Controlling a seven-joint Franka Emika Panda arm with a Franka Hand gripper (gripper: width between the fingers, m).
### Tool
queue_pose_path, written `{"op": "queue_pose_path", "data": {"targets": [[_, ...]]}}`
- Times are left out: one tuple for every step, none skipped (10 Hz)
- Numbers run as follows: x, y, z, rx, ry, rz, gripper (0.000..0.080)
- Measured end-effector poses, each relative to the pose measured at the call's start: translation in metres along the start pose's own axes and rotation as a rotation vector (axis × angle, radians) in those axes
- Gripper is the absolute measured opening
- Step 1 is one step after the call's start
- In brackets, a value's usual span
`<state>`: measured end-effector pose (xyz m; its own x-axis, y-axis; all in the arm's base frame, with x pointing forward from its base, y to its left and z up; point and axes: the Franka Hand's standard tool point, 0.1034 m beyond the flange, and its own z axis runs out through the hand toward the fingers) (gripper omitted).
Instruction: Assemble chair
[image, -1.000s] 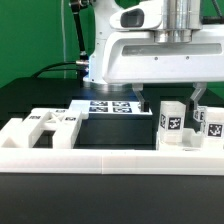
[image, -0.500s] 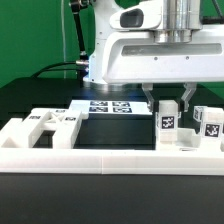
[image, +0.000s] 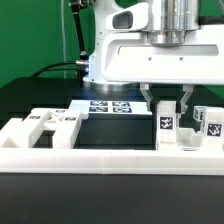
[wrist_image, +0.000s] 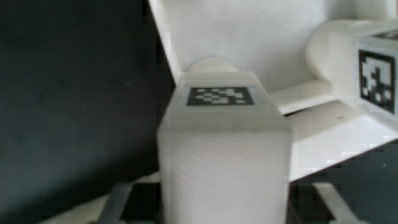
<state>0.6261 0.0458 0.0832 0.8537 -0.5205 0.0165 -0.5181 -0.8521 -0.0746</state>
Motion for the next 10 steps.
{"op": "queue_pose_path", "data": {"targets": [[-0.0009,-0.0011,0.0004,0.001,-0.001,0.117,0.0291],[-0.0015,-0.0019,0.0014,0.002,-0.001,0.249,0.0291],[-0.0012,-0.0037,0.0021,0.009,0.003,0.381,0.0291],[-0.0018,-0.0048,0.0021,0.008,0.004,0.486,0.0291],[-0.0019,-0.0056,0.0019,0.007,0.005,0.578,0.0291],[-0.0013,-0.0051,0.0021,0.006,0.007,0.632,0.0291],[-0.0011,-0.0047,0.0021,0.007,0.007,0.731,0.0291],[-0.0009,-0.0045,0.0021,0.008,0.005,0.786,0.0291],[-0.0012,-0.0050,0.0022,0.010,0.004,0.832,0.0291],[-0.0016,-0.0053,0.0025,0.010,0.003,0.827,0.0368]]}}
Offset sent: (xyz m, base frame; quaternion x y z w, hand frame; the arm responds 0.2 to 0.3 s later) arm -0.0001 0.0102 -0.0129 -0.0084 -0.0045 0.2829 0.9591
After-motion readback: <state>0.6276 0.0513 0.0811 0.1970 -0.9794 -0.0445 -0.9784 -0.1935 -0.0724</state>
